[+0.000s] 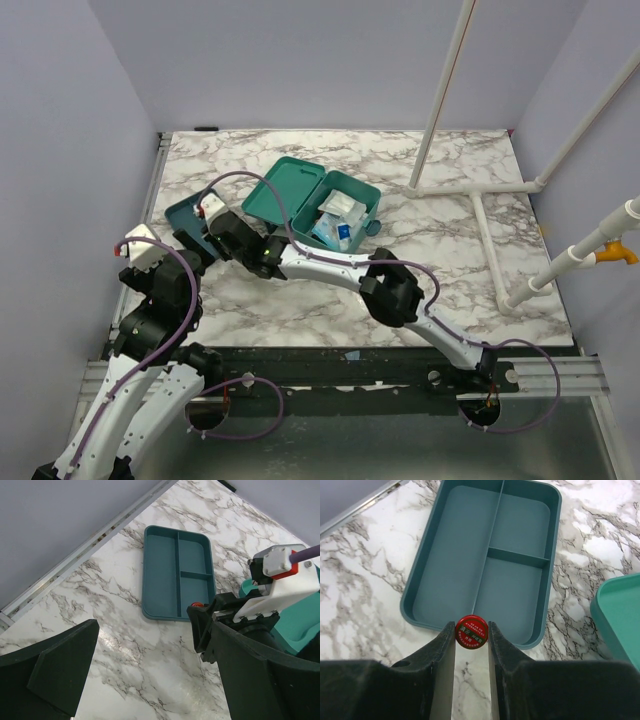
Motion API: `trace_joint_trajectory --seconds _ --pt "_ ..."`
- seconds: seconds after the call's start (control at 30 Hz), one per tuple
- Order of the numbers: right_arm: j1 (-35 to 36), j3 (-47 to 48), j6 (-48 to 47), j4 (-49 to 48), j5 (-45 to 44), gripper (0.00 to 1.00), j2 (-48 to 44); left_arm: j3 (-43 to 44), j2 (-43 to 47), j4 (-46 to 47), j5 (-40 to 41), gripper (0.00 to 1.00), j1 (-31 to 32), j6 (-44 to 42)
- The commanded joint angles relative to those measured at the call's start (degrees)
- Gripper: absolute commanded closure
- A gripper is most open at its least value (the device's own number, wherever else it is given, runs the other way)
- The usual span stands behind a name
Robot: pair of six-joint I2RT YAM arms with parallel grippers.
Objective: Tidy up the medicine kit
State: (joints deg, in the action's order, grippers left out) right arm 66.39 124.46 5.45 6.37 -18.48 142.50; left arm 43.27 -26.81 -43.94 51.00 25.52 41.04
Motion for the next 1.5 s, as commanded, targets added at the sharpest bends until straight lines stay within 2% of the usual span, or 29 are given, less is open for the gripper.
trace_joint_trajectory --seconds 0.0,0.37,0.57,1.17,1.27,1.47 --pt "-1.0 2.6 -3.5 -4.2 -0.9 0.84 3.2 0.8 -0.4 -0.8 1.8 0.01 -0.4 0.1" --pt "-3.5 3.9 -3.0 -8.5 1.4 0.84 7.2 0.8 -0.9 -0.7 1.9 0.01 -0.6 0.0" --pt "-4.1 6.5 -2.1 -8.8 3.0 0.84 9.7 0.8 -1.2 -0.5 1.9 0.02 -0.6 -0.2" --pt "-4.4 6.3 -2.1 -7.9 4.5 0.77 12.3 0.7 -1.6 -0.1 1.0 0.01 -0.9 -0.4" --pt "-4.4 5.8 -2.4 -7.3 4.4 0.73 12.0 0.7 -1.6 0.0 0.9 0.02 -0.9 -0.5" --pt "-4.4 4.4 -2.8 -7.1 4.2 0.57 11.1 0.7 -1.6 0.1 0.6 0.02 -0.9 -0.5"
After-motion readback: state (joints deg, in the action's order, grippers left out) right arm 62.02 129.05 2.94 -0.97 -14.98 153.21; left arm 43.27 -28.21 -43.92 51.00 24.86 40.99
